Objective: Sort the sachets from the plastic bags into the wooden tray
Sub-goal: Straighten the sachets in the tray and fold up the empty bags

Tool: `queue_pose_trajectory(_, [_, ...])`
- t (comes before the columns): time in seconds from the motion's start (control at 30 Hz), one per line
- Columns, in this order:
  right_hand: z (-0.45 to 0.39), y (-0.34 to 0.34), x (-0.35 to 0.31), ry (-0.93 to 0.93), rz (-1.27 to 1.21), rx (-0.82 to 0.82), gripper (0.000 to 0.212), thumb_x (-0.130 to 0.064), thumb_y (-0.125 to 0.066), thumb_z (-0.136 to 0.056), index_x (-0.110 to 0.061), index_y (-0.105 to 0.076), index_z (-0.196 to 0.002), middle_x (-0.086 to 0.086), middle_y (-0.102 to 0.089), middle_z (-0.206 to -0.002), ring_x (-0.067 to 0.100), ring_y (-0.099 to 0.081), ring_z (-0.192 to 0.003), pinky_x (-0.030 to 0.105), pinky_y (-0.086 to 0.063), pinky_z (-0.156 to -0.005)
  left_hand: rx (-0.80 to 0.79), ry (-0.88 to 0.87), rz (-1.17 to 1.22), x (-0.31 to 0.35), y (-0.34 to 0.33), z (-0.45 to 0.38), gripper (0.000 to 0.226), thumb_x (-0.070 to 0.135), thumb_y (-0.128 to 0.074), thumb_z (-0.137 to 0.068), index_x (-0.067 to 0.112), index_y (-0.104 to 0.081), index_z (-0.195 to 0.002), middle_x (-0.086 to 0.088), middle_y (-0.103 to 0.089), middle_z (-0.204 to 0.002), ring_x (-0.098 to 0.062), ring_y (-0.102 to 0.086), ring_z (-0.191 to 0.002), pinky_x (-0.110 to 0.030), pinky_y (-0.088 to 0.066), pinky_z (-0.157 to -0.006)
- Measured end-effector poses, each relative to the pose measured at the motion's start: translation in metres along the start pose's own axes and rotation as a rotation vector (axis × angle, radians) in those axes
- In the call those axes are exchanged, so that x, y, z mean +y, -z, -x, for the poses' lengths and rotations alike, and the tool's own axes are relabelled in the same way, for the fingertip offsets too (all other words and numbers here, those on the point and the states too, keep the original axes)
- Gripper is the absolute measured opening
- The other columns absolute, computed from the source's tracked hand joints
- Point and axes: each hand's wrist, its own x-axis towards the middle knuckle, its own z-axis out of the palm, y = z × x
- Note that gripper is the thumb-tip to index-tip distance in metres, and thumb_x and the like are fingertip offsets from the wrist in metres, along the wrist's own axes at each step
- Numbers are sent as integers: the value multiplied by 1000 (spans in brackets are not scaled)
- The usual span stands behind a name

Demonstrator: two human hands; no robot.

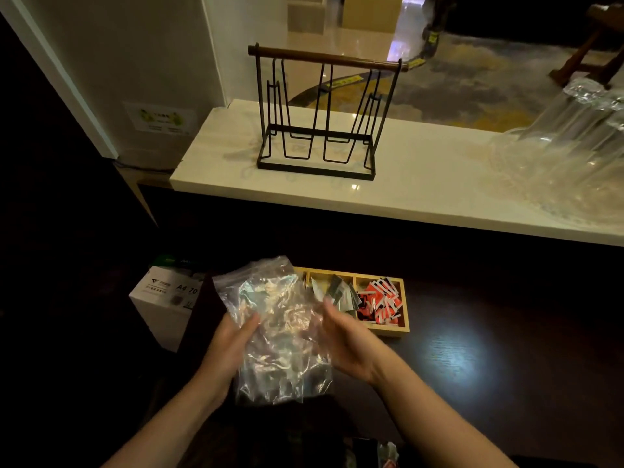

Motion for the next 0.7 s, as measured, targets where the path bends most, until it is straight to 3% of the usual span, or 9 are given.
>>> queue_pose_trajectory(0.1, [-2,-7,6,26,145,66,44,-33,-71,-74,-20,-59,-115,5,-67,-116,22,-63,-103,33,-50,-86,-75,-54,-24,1,-6,8,81,56,-55,-76,15,-33,-142,4,-46,-134,-19,-46,-125,-33,-40,-96])
queue_pose_trajectory(0.13, [-4,-7,7,50,170,99,41,-31,-73,-73,-18,-62,-110,8,-68,-113,25,-64,-101,34,-51,-86,-89,-61,-26,2,-8,8,76,53,-55,-80,17,-32,-142,7,-47,-130,-17,-46,-123,-28,-41,-92])
queue_pose_trajectory(0.23, [0,-5,6,109,242,163,27,-17,-68,-83,-7,-63,-108,17,-67,-112,32,-63,-96,41,-51,-87,-125,-43,24,6,-8,6,31,18,-45,-96,24,-44,-127,15,-56,-112,-11,-54,-110,-21,-42,-78])
queue_pose_trajectory(0.3, [5,-1,3,130,261,180,23,-12,-63,-87,-6,-61,-109,17,-64,-108,27,-61,-89,37,-53,-78,-169,-21,56,12,-4,6,28,14,-49,-93,22,-53,-120,9,-63,-110,-11,-59,-106,-24,-44,-76])
queue_pose_trajectory(0.4, [8,5,1,152,230,125,30,-10,-62,-86,-21,-63,-115,10,-64,-104,28,-56,-88,33,-47,-74,-232,-16,35,15,5,6,39,21,-60,-73,21,-58,-113,0,-71,-101,-19,-67,-98,-27,-49,-75])
queue_pose_trajectory(0.47, [12,7,0,169,181,78,31,-6,-59,-87,-17,-65,-115,8,-68,-95,27,-59,-80,32,-49,-70,-258,-1,97,16,8,5,35,13,-63,-77,19,-60,-111,-5,-73,-100,-23,-70,-94,-31,-54,-74])
queue_pose_trajectory(0.53, [18,6,-2,172,121,67,23,0,-54,-88,-6,-67,-105,4,-72,-83,18,-65,-69,27,-53,-57,-260,37,182,16,9,6,25,2,-58,-82,15,-67,-101,-9,-73,-94,-19,-72,-82,-29,-57,-67])
queue_pose_trajectory(0.63, [19,9,0,139,134,61,26,0,-49,-88,-11,-71,-80,1,-69,-69,16,-63,-62,28,-50,-55,-272,97,280,16,12,8,23,7,-55,-75,13,-77,-77,-7,-75,-80,-19,-71,-73,-25,-59,-59])
queue_pose_trajectory(0.7, [15,12,1,154,207,81,38,2,-47,-88,-15,-65,-58,-2,-62,-60,11,-59,-56,23,-49,-54,-301,144,355,17,17,8,26,10,-50,-81,7,-75,-87,-13,-73,-89,-26,-67,-82,-31,-59,-61])
